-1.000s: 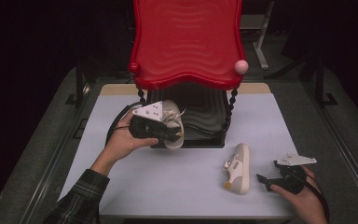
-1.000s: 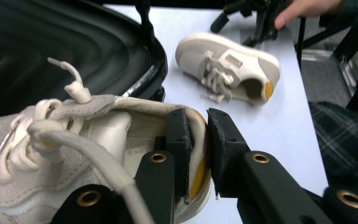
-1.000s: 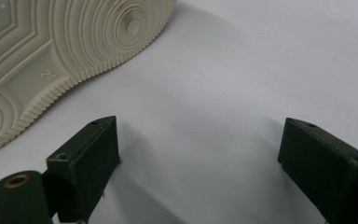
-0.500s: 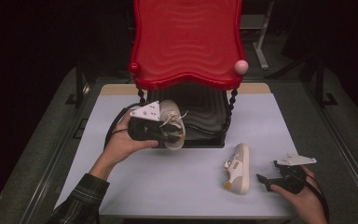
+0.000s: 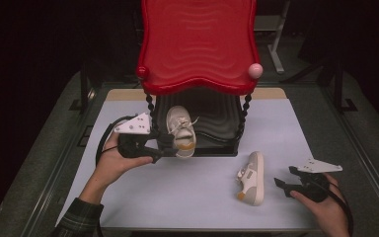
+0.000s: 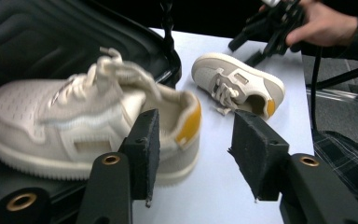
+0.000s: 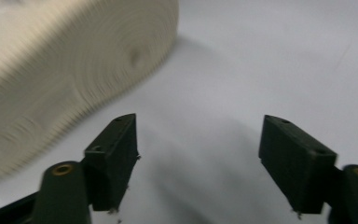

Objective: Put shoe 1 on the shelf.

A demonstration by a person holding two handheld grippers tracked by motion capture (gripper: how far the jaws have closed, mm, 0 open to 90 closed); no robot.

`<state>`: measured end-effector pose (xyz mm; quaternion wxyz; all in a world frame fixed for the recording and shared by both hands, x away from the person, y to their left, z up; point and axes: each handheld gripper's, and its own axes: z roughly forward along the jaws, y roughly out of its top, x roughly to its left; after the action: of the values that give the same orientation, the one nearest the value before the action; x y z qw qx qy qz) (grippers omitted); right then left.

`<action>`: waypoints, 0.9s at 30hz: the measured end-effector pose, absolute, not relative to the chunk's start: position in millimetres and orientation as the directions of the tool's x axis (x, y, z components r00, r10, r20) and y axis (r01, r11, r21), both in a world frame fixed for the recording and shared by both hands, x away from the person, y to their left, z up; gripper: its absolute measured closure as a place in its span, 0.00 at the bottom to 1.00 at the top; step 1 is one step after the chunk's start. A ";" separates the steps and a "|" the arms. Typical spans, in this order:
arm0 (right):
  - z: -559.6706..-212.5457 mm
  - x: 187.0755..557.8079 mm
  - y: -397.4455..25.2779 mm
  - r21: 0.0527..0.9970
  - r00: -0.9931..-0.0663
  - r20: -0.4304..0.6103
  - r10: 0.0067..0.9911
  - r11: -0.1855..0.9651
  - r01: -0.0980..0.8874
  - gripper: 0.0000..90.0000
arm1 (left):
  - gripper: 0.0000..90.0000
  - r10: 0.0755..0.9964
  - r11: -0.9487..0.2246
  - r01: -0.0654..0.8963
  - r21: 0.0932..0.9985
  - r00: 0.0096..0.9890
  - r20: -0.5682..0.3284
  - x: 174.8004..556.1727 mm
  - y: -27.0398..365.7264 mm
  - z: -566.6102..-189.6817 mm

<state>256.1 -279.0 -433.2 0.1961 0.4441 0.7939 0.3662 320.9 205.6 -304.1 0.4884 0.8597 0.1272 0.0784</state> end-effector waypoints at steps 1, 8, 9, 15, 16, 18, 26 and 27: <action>-424.8 254.8 -276.8 0.775 -0.535 0.021 0.844 0.325 0.542 0.34 | 0.54 0.307 -0.490 0.149 0.859 0.952 0.010 319.5 207.1 -305.7; -386.4 257.7 -246.1 0.849 -0.626 0.067 0.777 0.285 0.445 0.38 | 0.44 0.399 -0.485 0.206 0.850 0.917 0.005 314.1 216.3 -322.8; -383.2 259.7 -240.0 0.855 -0.643 0.078 0.762 0.281 0.437 0.38 | 0.43 0.410 -0.483 0.211 0.850 0.912 0.007 313.8 216.9 -325.5; -373.3 275.9 -195.7 0.871 -0.737 0.114 0.666 0.289 0.396 0.40 | 0.40 0.439 -0.482 0.229 0.846 0.898 0.007 314.5 214.6 -337.0; -372.5 278.7 -187.6 0.873 -0.750 0.118 0.651 0.292 0.391 0.40 | 0.40 0.441 -0.482 0.231 0.845 0.897 0.006 314.6 213.3 -338.7; -371.3 284.6 -171.8 0.876 -0.778 0.111 0.619 0.310 0.371 0.41 | 0.40 0.446 -0.485 0.234 0.843 0.895 0.008 315.3 211.4 -341.2; -368.0 305.1 -116.6 0.875 -0.849 0.087 0.521 0.368 0.315 0.45 | 0.40 0.449 -0.499 0.237 0.833 0.893 0.014 315.1 201.8 -349.2; -367.4 307.0 -111.4 0.875 -0.854 0.087 0.513 0.371 0.312 0.45 | 0.40 0.449 -0.504 0.236 0.831 0.893 0.019 315.2 201.0 -349.9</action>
<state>307.0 -111.4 -367.4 0.1001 0.2508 0.8219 0.5015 315.2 201.0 -349.9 0.4564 0.8592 0.1994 0.1170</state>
